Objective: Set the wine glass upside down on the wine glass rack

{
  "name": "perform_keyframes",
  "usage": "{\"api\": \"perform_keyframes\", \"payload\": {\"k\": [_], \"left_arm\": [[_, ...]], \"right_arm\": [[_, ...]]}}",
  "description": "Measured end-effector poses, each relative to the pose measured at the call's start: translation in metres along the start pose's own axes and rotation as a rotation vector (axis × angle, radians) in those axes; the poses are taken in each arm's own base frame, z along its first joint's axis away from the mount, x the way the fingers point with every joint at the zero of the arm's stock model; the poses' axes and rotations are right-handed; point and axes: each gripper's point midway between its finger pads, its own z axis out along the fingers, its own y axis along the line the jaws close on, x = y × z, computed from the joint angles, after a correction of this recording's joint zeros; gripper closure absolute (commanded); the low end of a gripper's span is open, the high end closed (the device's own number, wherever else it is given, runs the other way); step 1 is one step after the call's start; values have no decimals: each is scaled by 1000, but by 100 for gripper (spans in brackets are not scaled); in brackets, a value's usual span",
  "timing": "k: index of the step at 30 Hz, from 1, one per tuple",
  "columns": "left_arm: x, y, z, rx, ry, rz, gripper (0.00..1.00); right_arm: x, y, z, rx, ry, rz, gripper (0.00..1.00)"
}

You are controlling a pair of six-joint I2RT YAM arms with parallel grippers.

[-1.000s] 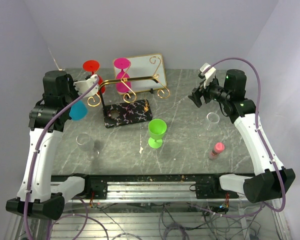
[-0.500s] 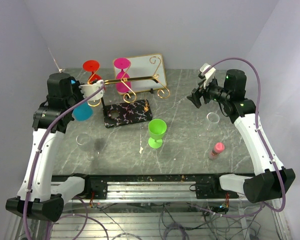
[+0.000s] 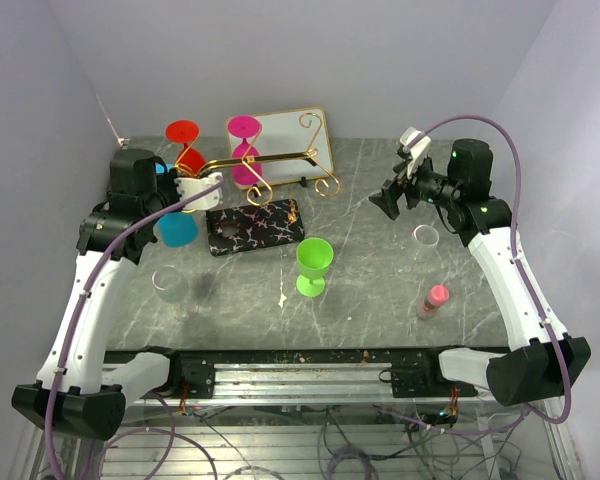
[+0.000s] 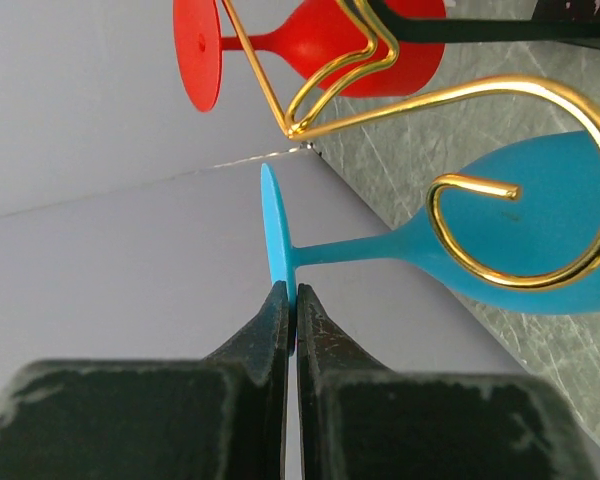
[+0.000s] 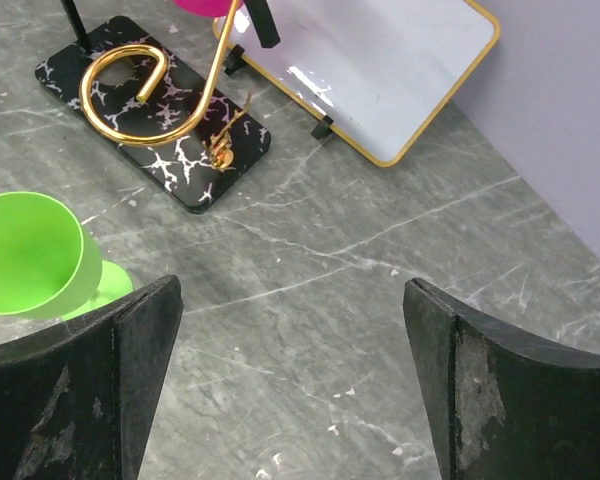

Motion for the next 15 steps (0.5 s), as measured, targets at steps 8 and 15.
{"api": "perform_keyframes", "payload": {"k": [8,15], "left_arm": [[-16,-5,6,29,-70,36,93],[-27,-9,12,55,-121,62,93]], "right_arm": [[-1,5,0,-25,-6,15,0],[-1,6,0,-31,-10,15,0]]}}
